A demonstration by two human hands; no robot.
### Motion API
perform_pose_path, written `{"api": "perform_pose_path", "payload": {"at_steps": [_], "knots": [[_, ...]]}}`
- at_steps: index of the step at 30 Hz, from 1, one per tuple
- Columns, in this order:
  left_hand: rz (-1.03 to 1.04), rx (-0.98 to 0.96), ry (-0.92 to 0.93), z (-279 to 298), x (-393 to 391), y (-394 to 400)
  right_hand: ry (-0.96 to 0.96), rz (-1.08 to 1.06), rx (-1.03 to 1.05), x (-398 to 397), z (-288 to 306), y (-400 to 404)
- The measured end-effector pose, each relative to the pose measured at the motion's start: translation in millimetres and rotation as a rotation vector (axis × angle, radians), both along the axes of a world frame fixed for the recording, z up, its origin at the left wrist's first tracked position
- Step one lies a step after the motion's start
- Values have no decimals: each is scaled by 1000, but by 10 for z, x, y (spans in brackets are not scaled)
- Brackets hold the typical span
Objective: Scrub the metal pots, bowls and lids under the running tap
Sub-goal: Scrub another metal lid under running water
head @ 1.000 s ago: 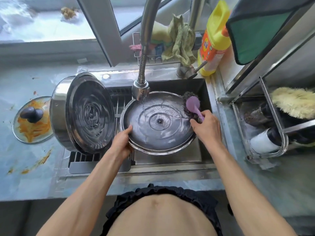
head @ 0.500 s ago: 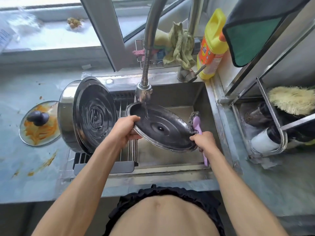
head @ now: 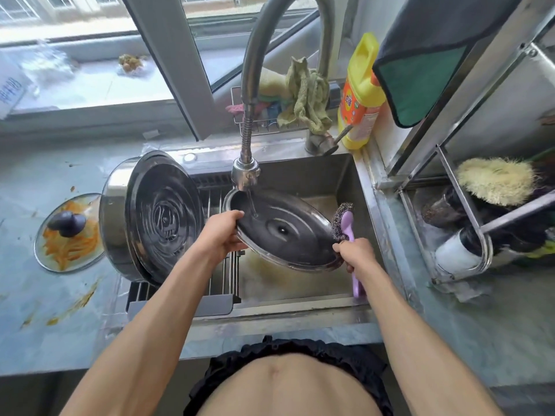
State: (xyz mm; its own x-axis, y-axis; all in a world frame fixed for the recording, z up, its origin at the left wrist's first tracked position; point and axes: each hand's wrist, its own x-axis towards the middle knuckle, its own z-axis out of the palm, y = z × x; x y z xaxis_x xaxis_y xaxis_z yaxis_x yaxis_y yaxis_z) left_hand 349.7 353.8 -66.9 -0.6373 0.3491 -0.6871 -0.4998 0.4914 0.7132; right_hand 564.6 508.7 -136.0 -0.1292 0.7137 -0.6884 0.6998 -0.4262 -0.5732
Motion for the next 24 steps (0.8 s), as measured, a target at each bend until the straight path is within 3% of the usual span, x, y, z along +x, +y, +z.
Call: {"api": "perform_pose_path", "payload": {"at_steps": [9,16,19,24], "knots": [[200,130,-268,-296,244,-247,139,-171,-222,46,-78,-88],[272,166,-242,-331,297,-301,-54,238,161,74,172,-206],[256,222,-223,-309,253,-310,-43,324,352,56,305,-233],[266,281,-226,-240,217,-312,0,477,381,18,527,-339]]}}
